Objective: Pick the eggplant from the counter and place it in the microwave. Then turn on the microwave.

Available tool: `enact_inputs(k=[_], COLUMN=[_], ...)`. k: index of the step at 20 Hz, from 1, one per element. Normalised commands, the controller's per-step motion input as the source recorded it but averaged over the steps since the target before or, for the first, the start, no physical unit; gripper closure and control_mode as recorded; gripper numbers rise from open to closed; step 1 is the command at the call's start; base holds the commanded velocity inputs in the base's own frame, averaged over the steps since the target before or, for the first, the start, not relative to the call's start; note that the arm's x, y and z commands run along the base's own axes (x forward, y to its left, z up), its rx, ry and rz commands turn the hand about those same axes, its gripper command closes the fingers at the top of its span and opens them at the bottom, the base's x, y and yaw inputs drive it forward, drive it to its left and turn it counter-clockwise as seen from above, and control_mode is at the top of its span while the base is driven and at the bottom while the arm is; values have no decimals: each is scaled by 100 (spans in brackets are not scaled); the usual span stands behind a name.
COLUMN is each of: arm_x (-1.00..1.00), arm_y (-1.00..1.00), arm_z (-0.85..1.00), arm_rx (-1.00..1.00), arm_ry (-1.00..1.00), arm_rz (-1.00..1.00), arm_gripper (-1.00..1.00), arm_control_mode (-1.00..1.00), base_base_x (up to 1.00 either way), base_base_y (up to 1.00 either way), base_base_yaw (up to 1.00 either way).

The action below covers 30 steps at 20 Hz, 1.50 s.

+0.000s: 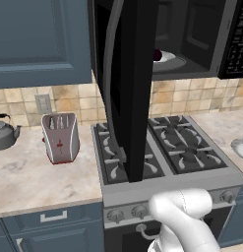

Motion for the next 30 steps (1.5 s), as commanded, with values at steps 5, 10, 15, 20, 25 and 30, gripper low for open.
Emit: enact_inputs(k=[5, 10, 15, 20, 25, 30], arm_x=[-18, -14, -13, -18, -19, -14], arm_y=[25, 27, 28, 28, 23, 23], arm_z=[0, 0, 2, 5, 5, 3], arm_rx=[0, 0, 0, 0, 0, 0], arm_ry=[-9, -10, -11, -11, -9, -7], arm_rz=[-5, -4, -4, -4, -4, -4], arm_gripper=[100, 100, 100, 100, 100, 100], arm_control_mode=[-100, -100, -100, -100, -100, -100], base_base_x=[0, 0, 0, 0, 0, 0], base_base_y=[0, 0, 0, 0, 0, 0], base_base_yaw=[0, 0, 0, 0, 0, 0])
